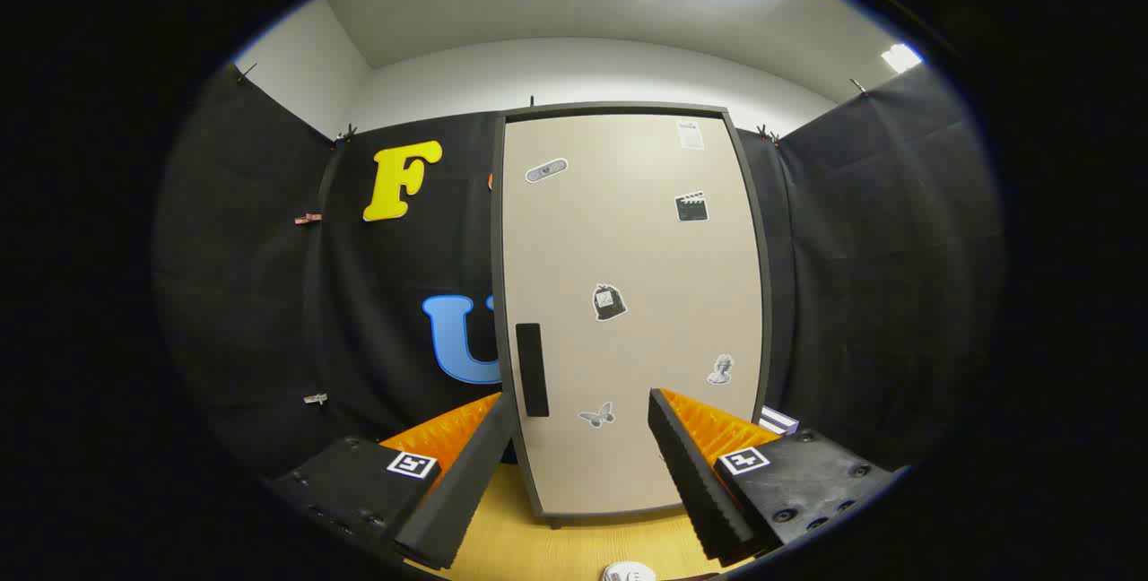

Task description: Open the shoe cabinet door, grab the shoes and put them into the shoe cabinet, then close the shoe cabinet door.

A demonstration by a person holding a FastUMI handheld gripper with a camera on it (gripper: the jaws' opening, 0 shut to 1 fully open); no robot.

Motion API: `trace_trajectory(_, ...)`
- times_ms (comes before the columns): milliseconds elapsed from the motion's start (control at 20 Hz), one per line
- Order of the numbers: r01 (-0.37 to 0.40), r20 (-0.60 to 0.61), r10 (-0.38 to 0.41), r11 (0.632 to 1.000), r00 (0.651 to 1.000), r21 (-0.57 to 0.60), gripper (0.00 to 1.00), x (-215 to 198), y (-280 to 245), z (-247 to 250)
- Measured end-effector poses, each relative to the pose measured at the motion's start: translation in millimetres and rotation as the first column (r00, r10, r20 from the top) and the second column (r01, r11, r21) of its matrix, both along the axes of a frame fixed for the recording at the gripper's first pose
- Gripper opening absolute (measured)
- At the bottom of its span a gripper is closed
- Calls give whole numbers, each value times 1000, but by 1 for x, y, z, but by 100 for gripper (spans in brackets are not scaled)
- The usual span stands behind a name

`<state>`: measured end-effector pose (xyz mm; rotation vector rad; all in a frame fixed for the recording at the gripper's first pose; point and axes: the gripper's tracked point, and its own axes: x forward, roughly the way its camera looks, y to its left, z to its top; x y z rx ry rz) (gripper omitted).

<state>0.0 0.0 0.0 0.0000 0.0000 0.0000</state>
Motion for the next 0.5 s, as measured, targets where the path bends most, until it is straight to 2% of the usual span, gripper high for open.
trace_trajectory(500,-20,-11,20,1000,1000,1,98,15,12,-5)
